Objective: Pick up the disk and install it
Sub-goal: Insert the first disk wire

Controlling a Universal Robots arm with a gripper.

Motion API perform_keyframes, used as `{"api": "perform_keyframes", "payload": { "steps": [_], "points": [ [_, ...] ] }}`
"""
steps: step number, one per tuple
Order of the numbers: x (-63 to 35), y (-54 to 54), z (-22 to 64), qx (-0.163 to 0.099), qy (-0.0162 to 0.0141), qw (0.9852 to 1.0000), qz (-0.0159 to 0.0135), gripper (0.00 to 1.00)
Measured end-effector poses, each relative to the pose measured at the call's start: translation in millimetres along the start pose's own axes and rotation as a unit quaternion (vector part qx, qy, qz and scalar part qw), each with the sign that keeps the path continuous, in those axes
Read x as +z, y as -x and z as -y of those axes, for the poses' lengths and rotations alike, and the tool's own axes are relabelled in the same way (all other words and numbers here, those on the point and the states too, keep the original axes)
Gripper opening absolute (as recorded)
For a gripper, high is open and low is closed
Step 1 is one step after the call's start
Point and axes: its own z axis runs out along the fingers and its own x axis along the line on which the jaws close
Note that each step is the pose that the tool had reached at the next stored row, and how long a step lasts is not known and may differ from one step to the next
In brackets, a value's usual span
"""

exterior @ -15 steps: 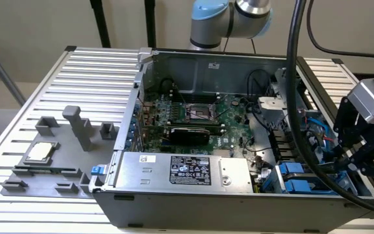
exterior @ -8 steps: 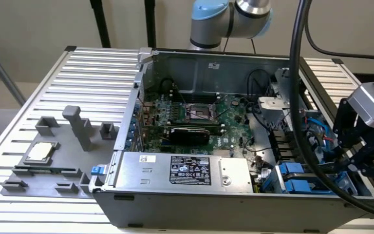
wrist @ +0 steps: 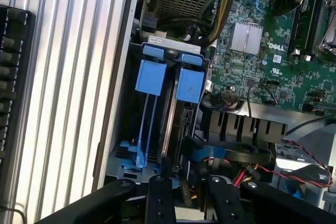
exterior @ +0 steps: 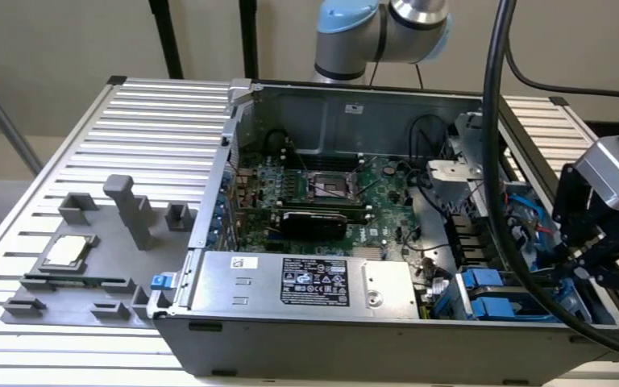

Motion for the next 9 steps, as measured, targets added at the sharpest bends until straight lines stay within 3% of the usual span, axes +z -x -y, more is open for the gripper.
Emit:
{"api": "perform_keyframes", "payload": {
  "steps": [9],
  "points": [
    [0.0,1.4,-1.3,-0.001,0.0001,1.0,0.0003,0.0]
  ]
}}
